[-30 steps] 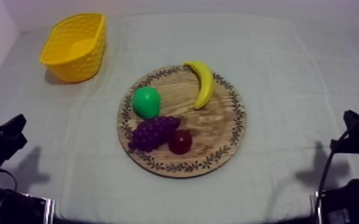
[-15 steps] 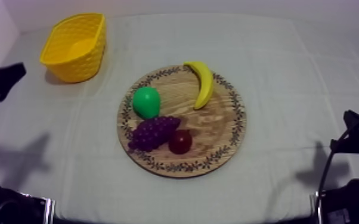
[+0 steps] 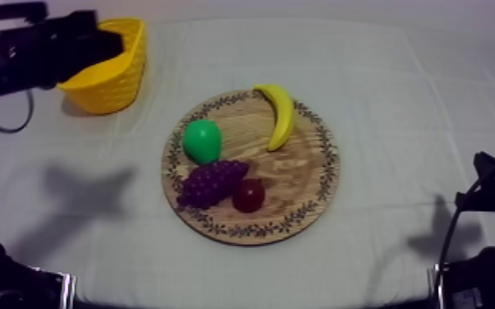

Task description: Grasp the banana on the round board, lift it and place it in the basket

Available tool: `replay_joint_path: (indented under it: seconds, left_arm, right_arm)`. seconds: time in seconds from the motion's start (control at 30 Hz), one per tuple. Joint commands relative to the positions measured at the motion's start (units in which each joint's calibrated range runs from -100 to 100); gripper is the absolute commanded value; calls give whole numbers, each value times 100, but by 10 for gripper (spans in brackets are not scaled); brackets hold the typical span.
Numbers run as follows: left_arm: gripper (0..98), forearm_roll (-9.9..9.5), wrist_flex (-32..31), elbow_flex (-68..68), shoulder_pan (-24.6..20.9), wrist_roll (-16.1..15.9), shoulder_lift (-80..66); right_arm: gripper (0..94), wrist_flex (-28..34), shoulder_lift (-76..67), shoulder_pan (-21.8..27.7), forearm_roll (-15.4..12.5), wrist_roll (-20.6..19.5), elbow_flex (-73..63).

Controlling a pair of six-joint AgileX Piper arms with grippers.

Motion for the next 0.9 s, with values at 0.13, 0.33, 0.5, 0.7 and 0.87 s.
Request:
replay_joint_path:
  seconds: [0.13,0.33,0.5,0.7,0.87]
  left_arm:
    - [1,19,345,-1138,269,89,1433]
    - [1,239,404,-1533,299,-29,2317]
    - [1,454,588,-1867,285,-122,3045]
    - [1,646,736,-2342,254,-276,3814]
    - [2,758,628,-2529,200,-510,4177]
  right_arm:
    - [4,1,-5,3,1,-4,5]
    - [4,1,-5,3,1,-5,5]
    - [4,1,-5,3,1,-5,5]
    - [4,1,-5,3,1,-5,5]
    - [4,1,-5,3,1,-5,5]
